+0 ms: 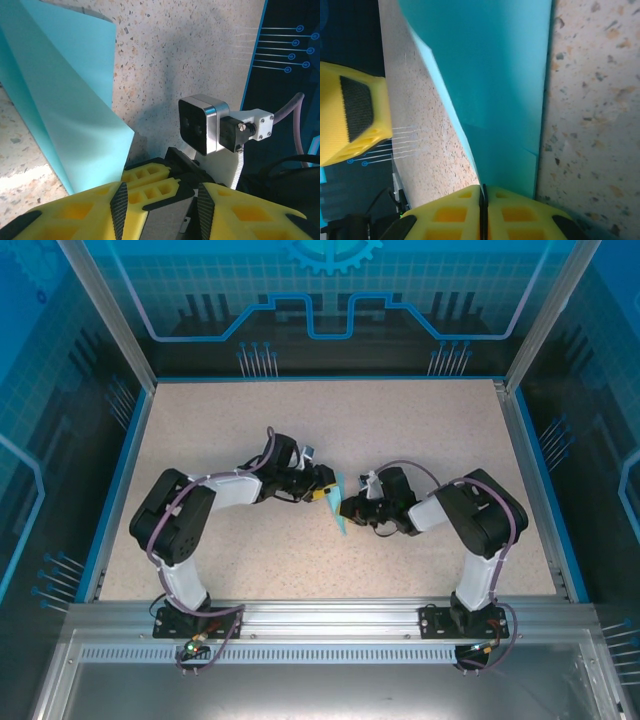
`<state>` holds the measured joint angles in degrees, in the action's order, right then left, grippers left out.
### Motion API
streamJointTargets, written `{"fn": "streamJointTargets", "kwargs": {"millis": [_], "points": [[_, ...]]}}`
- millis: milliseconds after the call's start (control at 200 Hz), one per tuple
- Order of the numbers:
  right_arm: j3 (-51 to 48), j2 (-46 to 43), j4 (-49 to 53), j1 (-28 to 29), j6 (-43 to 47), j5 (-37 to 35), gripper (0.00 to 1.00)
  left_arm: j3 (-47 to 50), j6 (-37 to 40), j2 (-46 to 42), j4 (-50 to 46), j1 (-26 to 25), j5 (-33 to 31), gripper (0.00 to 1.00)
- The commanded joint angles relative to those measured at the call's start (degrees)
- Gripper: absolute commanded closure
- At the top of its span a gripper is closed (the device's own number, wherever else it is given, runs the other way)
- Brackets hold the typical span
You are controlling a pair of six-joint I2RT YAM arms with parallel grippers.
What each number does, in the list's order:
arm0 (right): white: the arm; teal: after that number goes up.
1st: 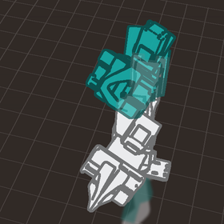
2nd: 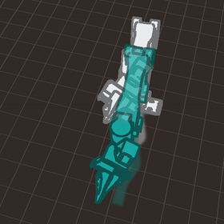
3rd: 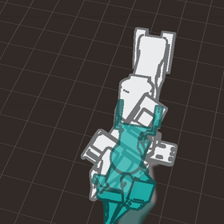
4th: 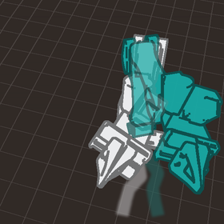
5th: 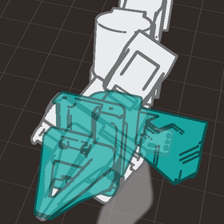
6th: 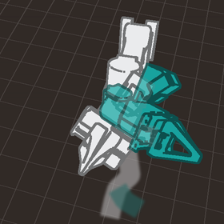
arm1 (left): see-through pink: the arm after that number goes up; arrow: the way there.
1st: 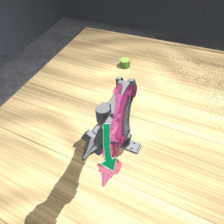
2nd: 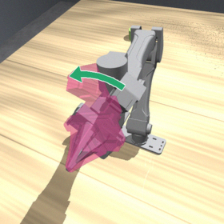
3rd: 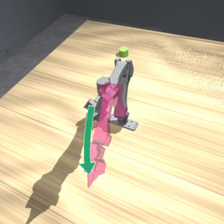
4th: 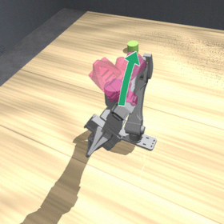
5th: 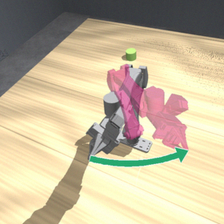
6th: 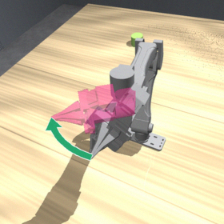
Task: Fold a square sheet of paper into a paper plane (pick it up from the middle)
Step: Fold the wing for the fifth time at the center of the table.
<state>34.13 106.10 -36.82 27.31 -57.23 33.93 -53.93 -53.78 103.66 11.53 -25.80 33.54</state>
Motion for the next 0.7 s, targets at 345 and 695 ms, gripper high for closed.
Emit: {"fn": "streamJointTargets", "kwargs": {"millis": [345, 695], "points": [[-0.8, 1.2, 0.8, -1.2, -1.4, 0.9, 0.86, -4.5, 1.9, 7.3, 3.8, -1.1, 1.4, 0.56], [-2.2, 2.5, -1.6, -1.2, -4.4, -1.4, 0.9, -4.5, 2.1, 6.5, 5.0, -1.0, 1.9, 0.55]]}}
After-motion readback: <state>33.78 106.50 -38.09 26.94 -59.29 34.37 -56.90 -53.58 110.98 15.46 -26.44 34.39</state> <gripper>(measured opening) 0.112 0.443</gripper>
